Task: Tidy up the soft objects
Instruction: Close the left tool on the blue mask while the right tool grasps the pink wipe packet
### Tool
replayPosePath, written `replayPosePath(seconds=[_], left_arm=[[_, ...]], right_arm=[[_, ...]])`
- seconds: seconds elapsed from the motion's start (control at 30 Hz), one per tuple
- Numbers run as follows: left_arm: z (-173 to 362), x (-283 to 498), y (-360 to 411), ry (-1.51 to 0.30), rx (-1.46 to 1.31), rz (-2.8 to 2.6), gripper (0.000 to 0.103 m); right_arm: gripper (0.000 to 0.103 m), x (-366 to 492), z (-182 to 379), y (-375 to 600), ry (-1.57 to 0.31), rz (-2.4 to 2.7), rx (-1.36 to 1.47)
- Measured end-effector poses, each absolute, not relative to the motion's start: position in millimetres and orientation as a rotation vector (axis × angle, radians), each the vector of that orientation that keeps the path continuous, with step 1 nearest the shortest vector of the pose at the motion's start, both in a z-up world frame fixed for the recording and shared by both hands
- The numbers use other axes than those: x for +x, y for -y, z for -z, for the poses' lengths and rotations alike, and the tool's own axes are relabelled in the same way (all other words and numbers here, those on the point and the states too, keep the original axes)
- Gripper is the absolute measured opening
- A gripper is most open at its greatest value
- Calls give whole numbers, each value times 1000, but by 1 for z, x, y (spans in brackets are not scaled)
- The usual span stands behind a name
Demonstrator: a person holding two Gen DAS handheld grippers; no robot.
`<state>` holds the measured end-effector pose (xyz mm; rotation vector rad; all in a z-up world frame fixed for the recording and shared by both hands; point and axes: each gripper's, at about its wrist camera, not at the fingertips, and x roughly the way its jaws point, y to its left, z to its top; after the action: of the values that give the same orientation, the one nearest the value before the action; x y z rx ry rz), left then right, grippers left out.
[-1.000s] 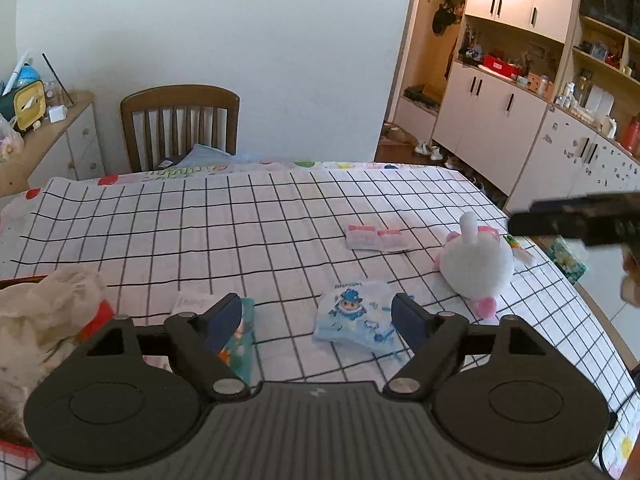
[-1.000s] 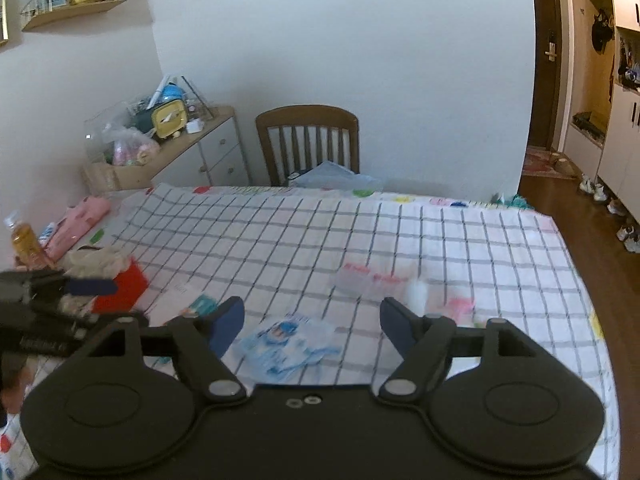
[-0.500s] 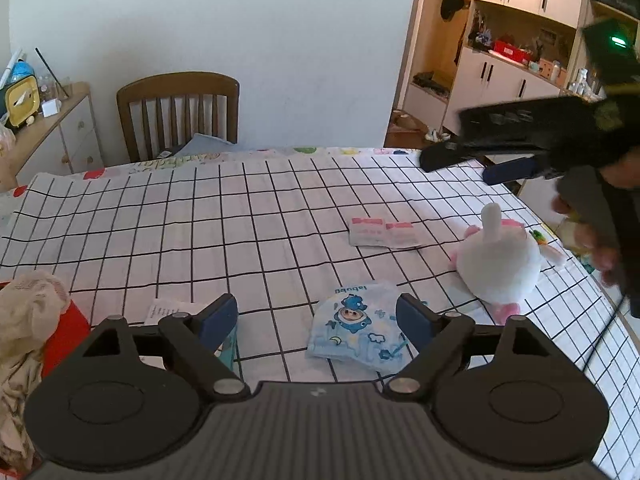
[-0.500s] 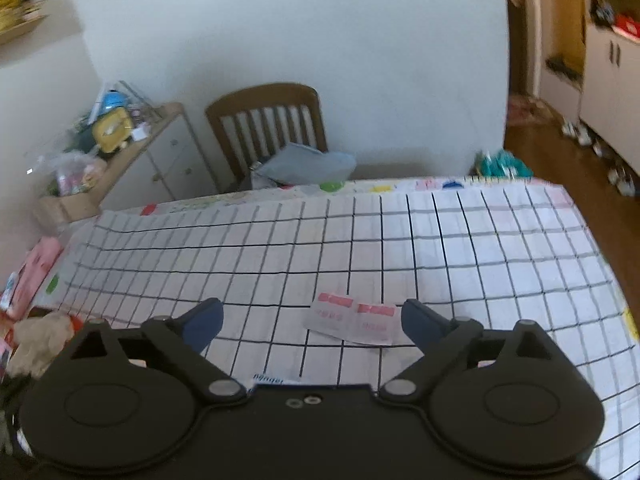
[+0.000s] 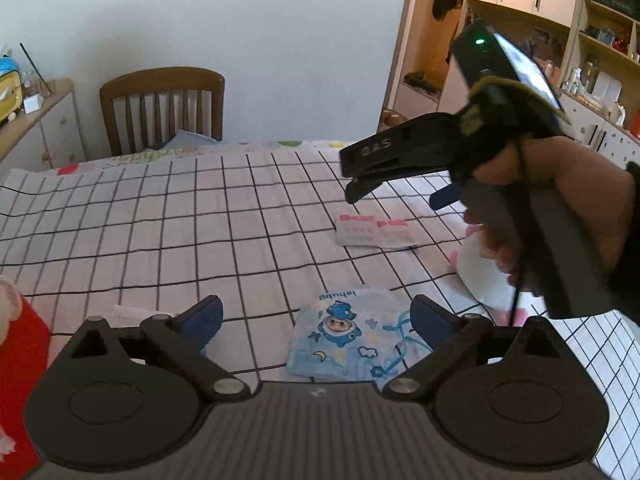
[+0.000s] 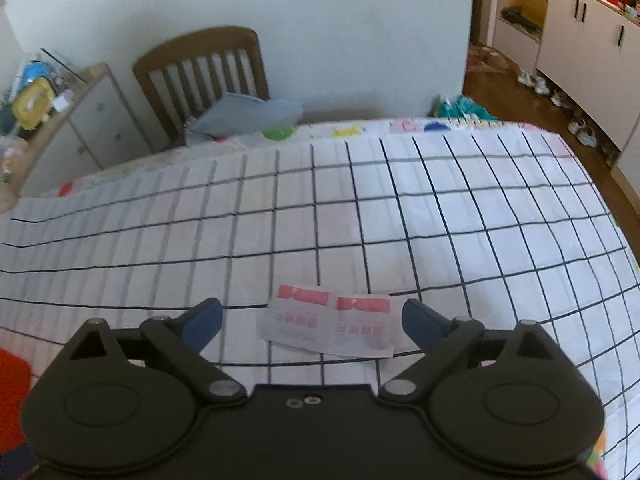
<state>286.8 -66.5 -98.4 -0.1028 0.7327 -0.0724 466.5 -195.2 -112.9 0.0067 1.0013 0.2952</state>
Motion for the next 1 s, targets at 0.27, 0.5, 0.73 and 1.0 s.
replayPosePath(seconds=[0.27,0.5,0.73,1.0], left_arm=[[129,301,82,-805,-76,138,101],[146,308,94,-831,-32,169,101],[162,318,91,-879,-25,148,101],[169,321,102,-877,40,133,100]], right_arm=[[97,482,142,196,-1050,-255,-5],[97,485,155,196,-1062,-258,-25],[98,480,161,189,-1039,-276,-98],[99,476,163,183,-1015,-296,-151]])
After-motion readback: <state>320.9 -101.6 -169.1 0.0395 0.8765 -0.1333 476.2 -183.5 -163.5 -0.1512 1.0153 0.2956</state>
